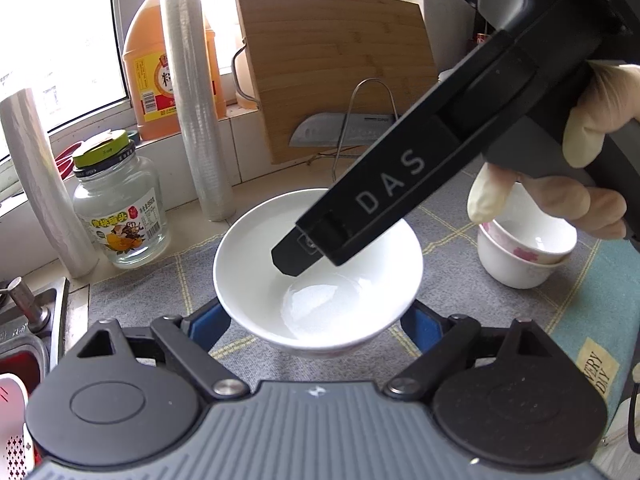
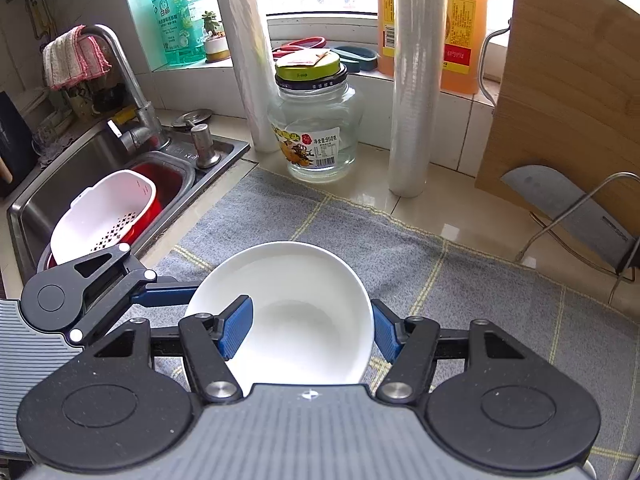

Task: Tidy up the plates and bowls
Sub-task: 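Lift the bowl with the right tool and carry it over the nested bowls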

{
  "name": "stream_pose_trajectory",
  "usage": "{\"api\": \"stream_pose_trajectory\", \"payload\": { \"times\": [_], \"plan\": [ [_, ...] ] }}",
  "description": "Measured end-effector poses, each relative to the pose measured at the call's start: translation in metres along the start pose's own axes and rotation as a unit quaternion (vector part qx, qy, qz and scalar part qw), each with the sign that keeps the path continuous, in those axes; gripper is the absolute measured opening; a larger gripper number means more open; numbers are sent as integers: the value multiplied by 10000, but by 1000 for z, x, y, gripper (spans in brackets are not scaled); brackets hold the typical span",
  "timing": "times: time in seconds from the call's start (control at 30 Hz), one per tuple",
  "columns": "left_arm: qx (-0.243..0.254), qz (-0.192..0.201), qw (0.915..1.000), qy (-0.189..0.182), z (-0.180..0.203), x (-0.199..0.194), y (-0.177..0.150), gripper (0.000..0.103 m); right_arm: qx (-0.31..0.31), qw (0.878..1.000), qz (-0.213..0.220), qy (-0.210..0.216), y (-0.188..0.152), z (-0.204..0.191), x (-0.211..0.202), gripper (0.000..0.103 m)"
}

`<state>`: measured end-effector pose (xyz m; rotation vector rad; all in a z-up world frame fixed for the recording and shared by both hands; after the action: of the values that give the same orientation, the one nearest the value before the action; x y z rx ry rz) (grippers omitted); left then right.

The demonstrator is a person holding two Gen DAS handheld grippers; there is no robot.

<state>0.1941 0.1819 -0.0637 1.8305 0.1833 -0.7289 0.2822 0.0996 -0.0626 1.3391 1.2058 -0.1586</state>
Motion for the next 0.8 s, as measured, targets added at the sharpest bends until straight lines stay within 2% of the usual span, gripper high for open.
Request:
{"api": "stream_pose_trajectory", "payload": {
  "times": [0.4,0.63,0.8],
  "plan": [
    [347,65,9987,-369,39,-20,6,91,337,9990,226,-170,-36,6,-45,69],
    [553,220,9958,-700,68,-21,21,91,581,9963,433,-469,-55,21,-78,69],
    [778,447,9906,-1028,96,-20,36,91,803,9915,657,-789,-70,37,-106,69]
  ]
}}
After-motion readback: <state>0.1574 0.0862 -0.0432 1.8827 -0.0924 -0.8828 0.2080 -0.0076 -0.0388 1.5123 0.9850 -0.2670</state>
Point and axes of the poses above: each gripper's, at about its wrist camera, not at the fingertips, and x roughly the way its jaws point, z to its right, y to its top, the point moved 3 cm from there along x, roughly the way its jaws point, and after that the axes turned 12 degrees about y, right-handed, at the moved point
